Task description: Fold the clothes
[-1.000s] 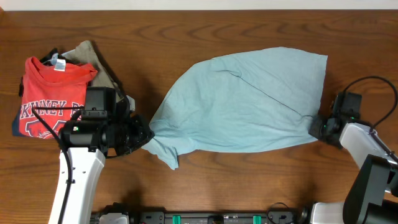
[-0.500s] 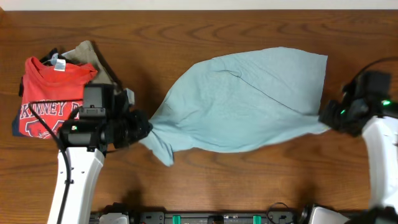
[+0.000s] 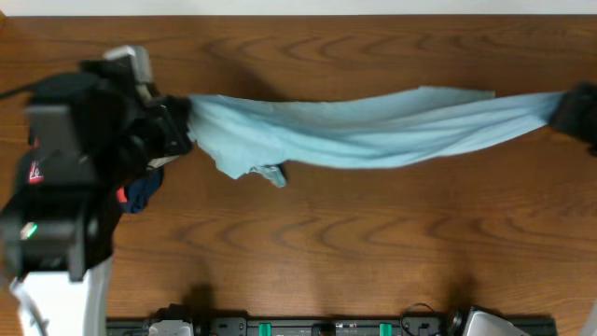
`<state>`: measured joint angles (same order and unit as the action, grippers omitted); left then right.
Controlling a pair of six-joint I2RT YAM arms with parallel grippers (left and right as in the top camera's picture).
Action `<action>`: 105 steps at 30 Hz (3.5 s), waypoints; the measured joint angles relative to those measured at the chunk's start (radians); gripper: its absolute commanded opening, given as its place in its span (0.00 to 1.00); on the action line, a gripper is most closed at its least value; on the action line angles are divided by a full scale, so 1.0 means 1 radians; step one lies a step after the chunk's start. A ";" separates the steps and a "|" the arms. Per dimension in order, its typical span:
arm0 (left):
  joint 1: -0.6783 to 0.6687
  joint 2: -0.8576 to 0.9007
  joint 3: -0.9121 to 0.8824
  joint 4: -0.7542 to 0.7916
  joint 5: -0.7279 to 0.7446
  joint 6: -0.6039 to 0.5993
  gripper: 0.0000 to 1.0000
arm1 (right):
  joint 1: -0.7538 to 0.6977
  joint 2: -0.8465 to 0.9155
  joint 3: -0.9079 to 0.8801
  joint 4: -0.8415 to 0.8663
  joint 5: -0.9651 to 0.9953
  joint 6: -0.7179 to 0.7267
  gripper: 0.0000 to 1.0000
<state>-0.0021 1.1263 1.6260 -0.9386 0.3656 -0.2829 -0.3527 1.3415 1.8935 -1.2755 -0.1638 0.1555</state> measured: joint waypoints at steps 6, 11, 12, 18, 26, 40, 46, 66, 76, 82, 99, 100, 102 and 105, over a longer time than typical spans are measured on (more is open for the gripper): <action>0.054 -0.053 0.172 0.033 -0.010 0.000 0.06 | -0.103 -0.019 0.223 -0.030 0.007 0.000 0.01; 0.060 -0.073 0.220 0.056 -0.011 0.000 0.06 | -0.129 -0.034 0.283 -0.031 0.007 0.000 0.01; 0.060 -0.068 0.221 0.051 -0.010 0.000 0.06 | -0.129 -0.032 0.285 -0.035 0.007 0.000 0.01; 0.048 0.071 0.221 0.045 0.017 0.001 0.06 | -0.129 0.066 0.285 -0.051 -0.015 -0.001 0.01; -0.015 0.366 0.217 0.180 0.028 0.007 0.06 | -0.088 0.330 0.282 0.064 -0.046 -0.007 0.01; -0.026 0.588 0.250 0.767 -0.045 0.026 0.06 | -0.056 0.499 0.306 0.654 -0.110 0.155 0.01; 0.009 0.584 0.459 0.760 -0.073 0.026 0.06 | -0.080 0.470 0.409 0.618 -0.097 0.172 0.01; -0.065 0.663 0.452 -0.397 -0.023 0.031 0.06 | -0.123 0.438 0.140 -0.048 0.161 0.051 0.01; -0.309 0.772 0.364 -0.294 -0.011 0.048 0.55 | -0.121 0.438 -0.021 -0.079 0.206 0.045 0.01; -0.453 0.925 0.360 -0.245 -0.006 0.049 0.72 | -0.121 0.438 -0.037 -0.072 0.211 0.044 0.01; -0.773 1.221 0.351 0.140 -0.006 0.052 0.78 | -0.121 0.438 -0.037 -0.071 0.217 0.044 0.01; -0.780 1.231 0.351 0.163 -0.006 0.053 0.78 | -0.121 0.438 -0.037 -0.071 0.217 0.044 0.01; -0.792 1.254 0.349 0.227 -0.006 0.052 0.78 | -0.121 0.438 -0.037 -0.072 0.217 0.044 0.01; -0.799 1.272 0.348 0.304 -0.006 0.052 0.78 | -0.121 0.438 -0.037 -0.074 0.217 0.044 0.01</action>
<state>-0.8009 2.3985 1.9739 -0.6346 0.3592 -0.2306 -0.4740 1.7794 1.8565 -1.3495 0.0532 0.1997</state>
